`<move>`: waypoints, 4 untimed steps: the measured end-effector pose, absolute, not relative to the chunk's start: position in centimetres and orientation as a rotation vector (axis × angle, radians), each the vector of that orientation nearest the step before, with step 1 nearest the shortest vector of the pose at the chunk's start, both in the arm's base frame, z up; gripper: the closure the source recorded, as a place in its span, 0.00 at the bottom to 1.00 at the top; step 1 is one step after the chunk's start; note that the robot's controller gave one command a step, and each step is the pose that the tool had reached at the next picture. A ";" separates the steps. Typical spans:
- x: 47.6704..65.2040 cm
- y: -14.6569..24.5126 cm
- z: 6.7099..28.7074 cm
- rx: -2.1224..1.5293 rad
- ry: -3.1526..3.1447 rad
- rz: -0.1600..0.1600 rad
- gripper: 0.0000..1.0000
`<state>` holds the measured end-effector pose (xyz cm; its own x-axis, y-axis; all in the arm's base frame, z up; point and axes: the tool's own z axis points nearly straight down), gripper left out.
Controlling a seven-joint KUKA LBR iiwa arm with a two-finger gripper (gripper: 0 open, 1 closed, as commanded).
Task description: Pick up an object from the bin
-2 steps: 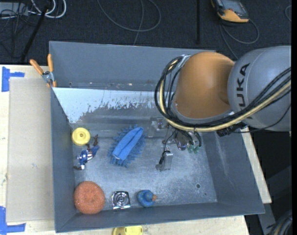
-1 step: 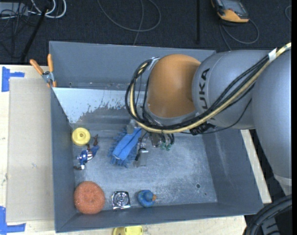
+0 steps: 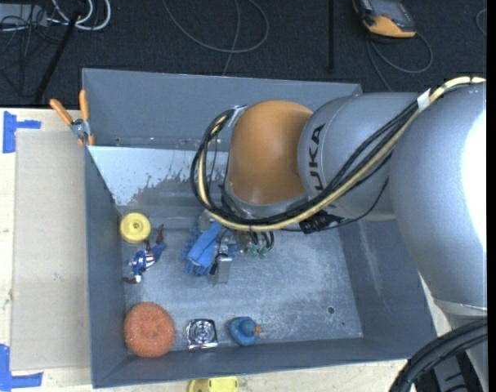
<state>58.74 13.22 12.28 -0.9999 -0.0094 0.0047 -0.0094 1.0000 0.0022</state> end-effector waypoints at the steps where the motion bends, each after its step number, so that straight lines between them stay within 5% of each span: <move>1: 61.3 10.7 8.1 -0.109 -3.144 -0.002 1.00; 2: 61.3 10.7 8.1 -0.110 -3.144 -0.002 1.00; 3: 57.7 10.1 18.6 -0.123 -3.139 0.000 1.00; 4: 57.7 10.1 18.6 -0.124 -3.139 0.000 1.00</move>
Offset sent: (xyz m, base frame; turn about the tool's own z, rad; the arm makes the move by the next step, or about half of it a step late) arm 0.0000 0.0000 0.0000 0.0000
